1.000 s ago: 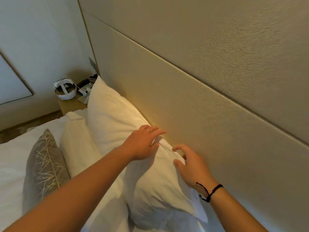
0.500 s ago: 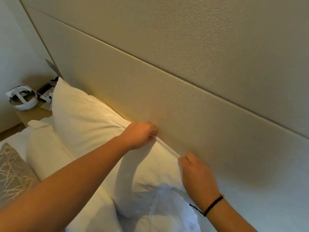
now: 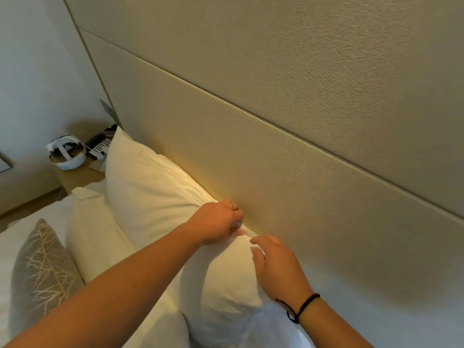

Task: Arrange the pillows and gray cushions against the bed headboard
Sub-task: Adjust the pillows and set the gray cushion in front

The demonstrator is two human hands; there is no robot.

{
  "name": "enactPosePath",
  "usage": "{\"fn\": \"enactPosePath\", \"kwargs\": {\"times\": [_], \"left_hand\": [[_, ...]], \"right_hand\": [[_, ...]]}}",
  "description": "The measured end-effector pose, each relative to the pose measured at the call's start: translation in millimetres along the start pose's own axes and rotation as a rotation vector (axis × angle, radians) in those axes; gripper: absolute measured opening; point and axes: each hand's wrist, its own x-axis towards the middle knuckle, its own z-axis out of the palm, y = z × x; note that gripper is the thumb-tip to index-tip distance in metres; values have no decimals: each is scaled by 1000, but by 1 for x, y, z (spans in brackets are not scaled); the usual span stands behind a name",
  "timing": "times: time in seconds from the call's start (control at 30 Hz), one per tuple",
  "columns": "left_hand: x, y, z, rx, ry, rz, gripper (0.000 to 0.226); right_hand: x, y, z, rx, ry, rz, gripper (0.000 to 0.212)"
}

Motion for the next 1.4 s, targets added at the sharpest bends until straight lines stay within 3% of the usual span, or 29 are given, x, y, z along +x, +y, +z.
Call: {"fn": "enactPosePath", "kwargs": {"times": [0.33, 0.5, 0.57, 0.7, 0.83, 1.03, 1.1, 1.23, 1.4], "left_hand": [[-2, -114, -24, 231, -30, -46, 23], [1, -171, -27, 256, -149, -111, 35], [3, -189, -27, 277, -199, -143, 38], [8, -219, -25, 284, -327, -198, 39], [19, -245, -23, 328, -453, -210, 31], [23, -294, -36, 375, -476, -296, 30], [27, -310, -42, 357, -401, -327, 29], [42, -325, -42, 164, -40, -293, 19], [38, -343, -29, 173, -79, -367, 17]], "right_hand": [[128, -54, 54, 359, -202, 70, 21], [176, -86, 80, 733, -285, 237, 12], [194, -99, 90, 895, -315, 310, 19], [228, -118, 97, 1013, -398, 380, 20], [252, -133, 112, 997, -415, 366, 17], [268, -138, 130, 875, -362, 269, 33], [270, -134, 133, 797, -326, 197, 30], [284, -136, 141, 766, -307, 163, 23], [294, -149, 151, 534, -310, 25, 35]]}}
